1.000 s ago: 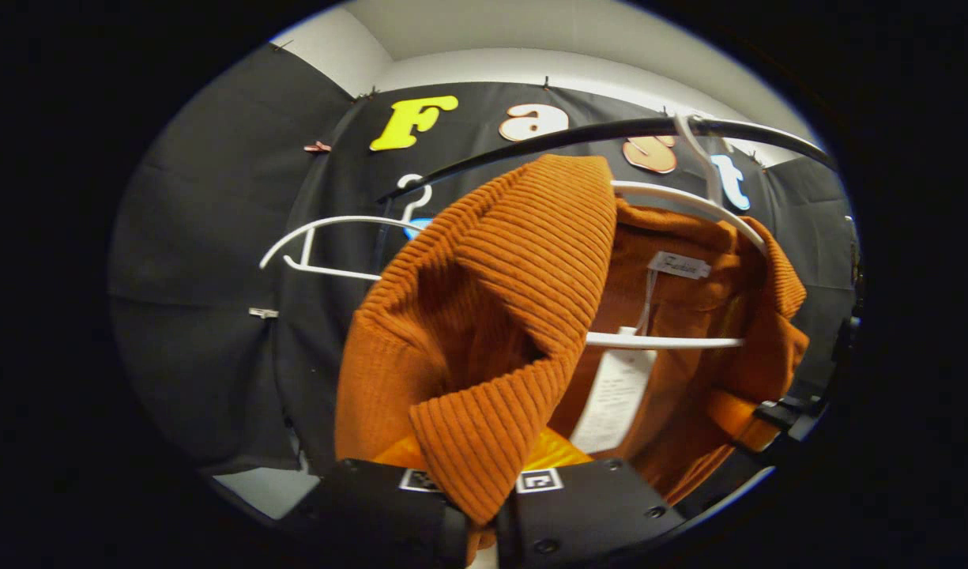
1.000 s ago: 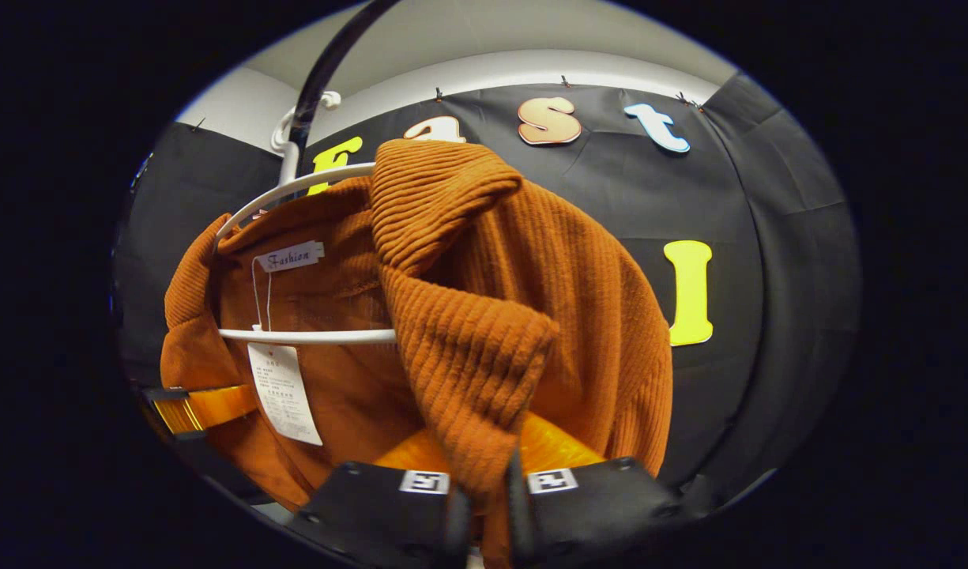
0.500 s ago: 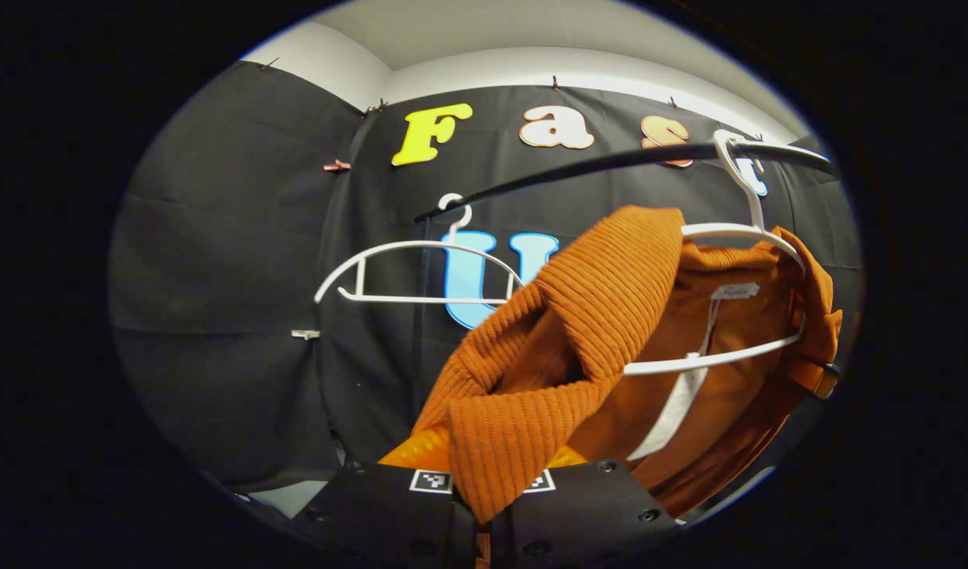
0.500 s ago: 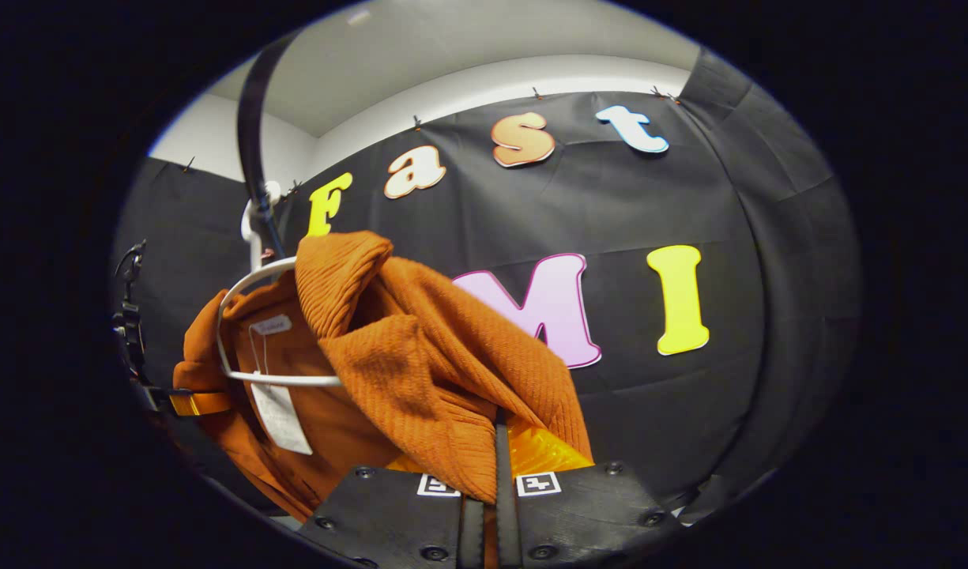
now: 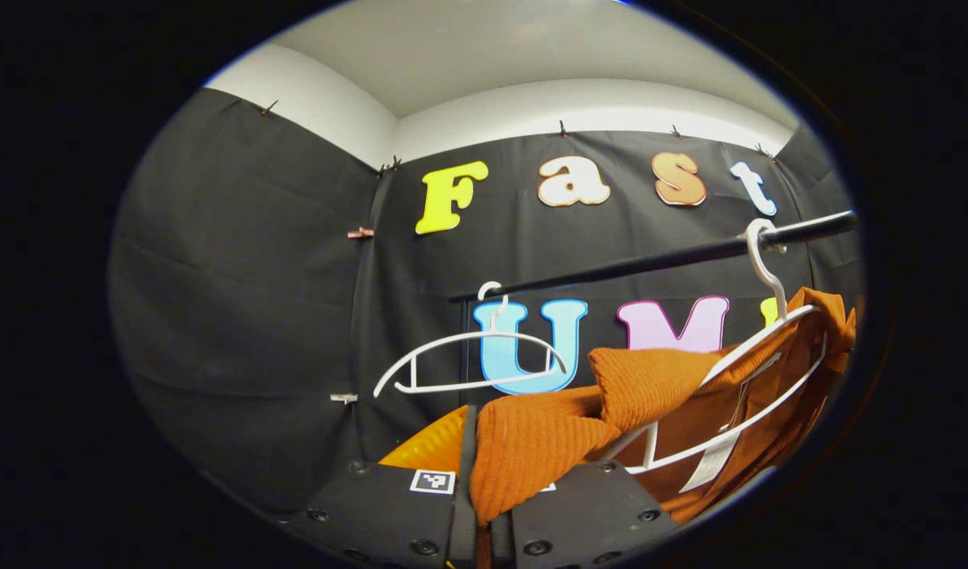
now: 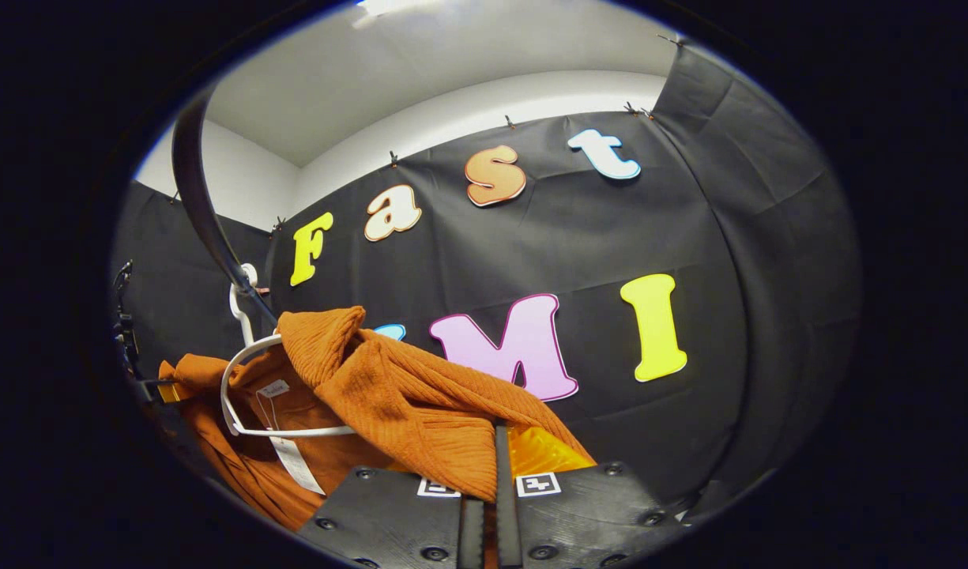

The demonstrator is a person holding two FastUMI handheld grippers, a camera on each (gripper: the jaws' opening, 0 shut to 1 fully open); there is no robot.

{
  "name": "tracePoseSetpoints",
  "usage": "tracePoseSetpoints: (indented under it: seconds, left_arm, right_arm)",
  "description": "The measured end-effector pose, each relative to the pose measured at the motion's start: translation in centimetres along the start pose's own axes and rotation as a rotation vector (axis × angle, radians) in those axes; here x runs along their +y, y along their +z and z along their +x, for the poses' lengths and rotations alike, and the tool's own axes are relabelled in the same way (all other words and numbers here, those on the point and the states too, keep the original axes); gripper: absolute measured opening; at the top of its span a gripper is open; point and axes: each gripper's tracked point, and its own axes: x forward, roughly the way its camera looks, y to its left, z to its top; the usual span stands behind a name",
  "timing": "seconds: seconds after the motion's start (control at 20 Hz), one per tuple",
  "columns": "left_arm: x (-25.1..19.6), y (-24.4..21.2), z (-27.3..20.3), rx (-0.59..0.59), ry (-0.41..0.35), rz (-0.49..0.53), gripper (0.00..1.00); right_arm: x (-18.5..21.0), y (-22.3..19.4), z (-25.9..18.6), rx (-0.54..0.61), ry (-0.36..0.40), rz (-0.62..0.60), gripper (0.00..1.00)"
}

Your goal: Grasp the clothes on the hanger with both hands and then place them into the laundry hamper below.

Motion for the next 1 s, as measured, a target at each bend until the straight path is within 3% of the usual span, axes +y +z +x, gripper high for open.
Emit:
tracePoseSetpoints:
  seconds: [0.4,0.8,1.0]
  left_arm:
    - [0.2,1.5,4.0,-0.021,-0.037,0.012,0.12]
    - [-1.7,0.6,8.4,0.025,-0.098,0.037,0.12]
    - [-2.3,0.0,10.1,0.049,-0.130,0.034,0.12]
  right_arm:
    - [0.6,2.6,-1.1,-0.045,0.090,0.125,0.14]
    - [-0.2,6.5,-0.6,-0.137,0.115,0.253,0.14]
    - [0.5,5.9,-0.8,-0.103,0.140,0.276,0.15]
